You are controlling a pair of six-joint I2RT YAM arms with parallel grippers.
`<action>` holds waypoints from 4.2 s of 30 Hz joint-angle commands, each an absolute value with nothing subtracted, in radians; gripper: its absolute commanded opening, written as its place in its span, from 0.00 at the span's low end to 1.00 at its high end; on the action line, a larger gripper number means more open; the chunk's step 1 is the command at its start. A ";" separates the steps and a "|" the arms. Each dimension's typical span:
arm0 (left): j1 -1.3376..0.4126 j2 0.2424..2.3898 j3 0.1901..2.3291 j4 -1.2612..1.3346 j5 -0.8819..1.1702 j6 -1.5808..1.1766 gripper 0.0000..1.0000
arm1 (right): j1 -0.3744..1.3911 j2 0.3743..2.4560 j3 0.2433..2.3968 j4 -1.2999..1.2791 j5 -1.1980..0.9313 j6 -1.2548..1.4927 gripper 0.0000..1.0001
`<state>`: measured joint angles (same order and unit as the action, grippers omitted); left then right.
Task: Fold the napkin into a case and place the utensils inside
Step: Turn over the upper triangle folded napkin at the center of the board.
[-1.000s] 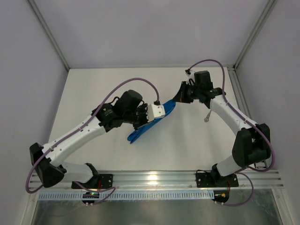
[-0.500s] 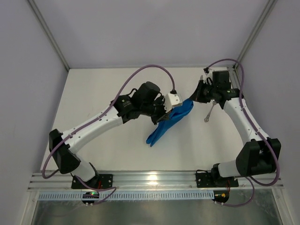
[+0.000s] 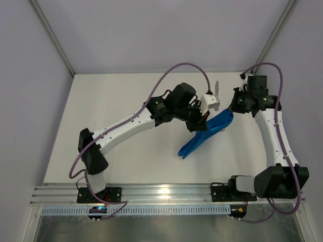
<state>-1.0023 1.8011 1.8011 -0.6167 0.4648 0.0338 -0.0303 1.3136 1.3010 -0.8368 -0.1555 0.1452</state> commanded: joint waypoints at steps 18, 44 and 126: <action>-1.025 2.126 2.121 -0.379 0.703 -0.275 0.00 | -0.094 1.368 1.549 -1.091 0.250 0.061 0.04; -0.528 1.795 1.183 0.185 0.722 -0.443 0.00 | 0.397 2.121 2.071 -0.764 0.080 0.405 0.04; 0.193 1.738 0.888 -0.301 0.773 -0.117 0.02 | 1.120 1.760 1.005 -0.164 0.443 0.094 0.38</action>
<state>0.1699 1.7386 0.8509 -0.2760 0.7929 -0.1558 1.1069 1.7847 1.0019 -0.1261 0.3874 0.0841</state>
